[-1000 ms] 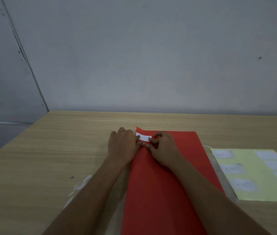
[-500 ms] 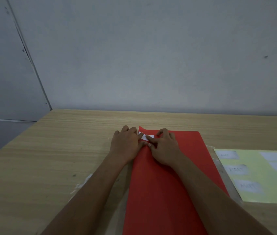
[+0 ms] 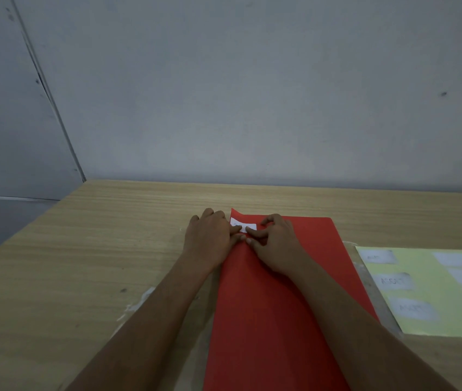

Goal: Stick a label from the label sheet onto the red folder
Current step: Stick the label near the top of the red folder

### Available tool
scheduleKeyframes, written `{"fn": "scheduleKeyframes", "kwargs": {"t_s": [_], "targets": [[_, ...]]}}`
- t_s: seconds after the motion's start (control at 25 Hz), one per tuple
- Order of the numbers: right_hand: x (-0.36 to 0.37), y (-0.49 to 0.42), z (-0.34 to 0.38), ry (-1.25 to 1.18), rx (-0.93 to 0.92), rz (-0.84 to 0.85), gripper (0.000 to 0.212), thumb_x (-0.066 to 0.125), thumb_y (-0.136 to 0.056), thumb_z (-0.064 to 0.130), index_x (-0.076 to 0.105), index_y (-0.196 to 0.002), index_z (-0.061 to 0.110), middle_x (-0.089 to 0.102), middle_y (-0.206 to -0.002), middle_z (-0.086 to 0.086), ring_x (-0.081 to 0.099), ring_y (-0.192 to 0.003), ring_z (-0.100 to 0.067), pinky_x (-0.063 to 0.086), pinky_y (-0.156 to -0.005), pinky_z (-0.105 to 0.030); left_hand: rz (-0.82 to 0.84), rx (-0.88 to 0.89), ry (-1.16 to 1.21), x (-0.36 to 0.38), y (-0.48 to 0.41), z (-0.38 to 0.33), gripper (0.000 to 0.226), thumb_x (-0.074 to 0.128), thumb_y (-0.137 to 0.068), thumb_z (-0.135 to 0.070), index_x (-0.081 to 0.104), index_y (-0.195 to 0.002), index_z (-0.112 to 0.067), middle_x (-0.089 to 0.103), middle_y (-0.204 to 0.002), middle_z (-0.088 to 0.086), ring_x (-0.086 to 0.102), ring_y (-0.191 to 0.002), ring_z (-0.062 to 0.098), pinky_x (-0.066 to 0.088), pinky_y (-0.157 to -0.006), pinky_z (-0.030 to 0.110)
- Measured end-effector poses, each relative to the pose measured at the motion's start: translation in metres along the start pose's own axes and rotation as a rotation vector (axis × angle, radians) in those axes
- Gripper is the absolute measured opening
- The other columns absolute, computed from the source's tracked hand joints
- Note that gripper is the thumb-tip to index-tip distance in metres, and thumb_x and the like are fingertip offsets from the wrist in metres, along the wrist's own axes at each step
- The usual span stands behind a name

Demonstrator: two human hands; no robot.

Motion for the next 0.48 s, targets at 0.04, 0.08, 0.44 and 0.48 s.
{"fn": "scheduleKeyframes", "kwargs": {"t_s": [0.04, 0.08, 0.44, 0.48], "targets": [[-0.0013, 0.0, 0.0002, -0.01, 0.009, -0.019, 0.039, 0.062, -0.09, 0.043, 0.068, -0.124, 0.025, 0.049, -0.129, -0.002, 0.039, -0.123, -0.022, 0.032, -0.104, -0.029, -0.002, -0.005, -0.008, 0.0, -0.0001, 0.0002, 0.047, 0.037, -0.095, -0.061, 0.062, -0.128, -0.039, 0.06, -0.111, -0.004, 0.048, -0.111, 0.02, 0.039, -0.086, 0.038], [-0.0016, -0.0006, -0.0001, -0.007, 0.014, -0.035, 0.042, 0.063, -0.089, 0.043, 0.068, -0.124, 0.02, 0.05, -0.129, -0.003, 0.04, -0.124, -0.022, 0.032, -0.104, -0.029, -0.007, -0.009, -0.016, 0.0, -0.0003, 0.0005, 0.048, 0.037, -0.095, -0.061, 0.062, -0.128, -0.037, 0.061, -0.111, -0.004, 0.048, -0.111, 0.021, 0.038, -0.085, 0.038], [0.0035, -0.0035, 0.0025, 0.156, 0.026, 0.045, 0.057, 0.049, -0.093, 0.054, 0.056, -0.137, 0.019, 0.042, -0.136, -0.003, 0.035, -0.13, -0.024, 0.033, -0.108, -0.038, 0.024, 0.01, -0.025, -0.0012, 0.0, -0.0008, 0.051, 0.036, -0.096, -0.058, 0.056, -0.133, -0.029, 0.058, -0.119, -0.003, 0.047, -0.116, 0.022, 0.039, -0.087, 0.04], [0.0035, -0.0023, 0.0026, 0.16, 0.023, 0.037, 0.055, 0.05, -0.093, 0.051, 0.056, -0.137, 0.019, 0.043, -0.136, -0.004, 0.036, -0.129, -0.024, 0.034, -0.108, -0.038, 0.028, 0.011, -0.03, -0.0018, 0.0003, -0.0014, 0.05, 0.037, -0.096, -0.058, 0.057, -0.132, -0.029, 0.059, -0.118, -0.003, 0.047, -0.116, 0.022, 0.039, -0.087, 0.04]]}}
Point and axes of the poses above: each hand's wrist, its own y-axis away from the middle knuckle, its own x-axis out of the palm, z = x × y, the point moved 4 cm from there along -y, towards the middle knuckle
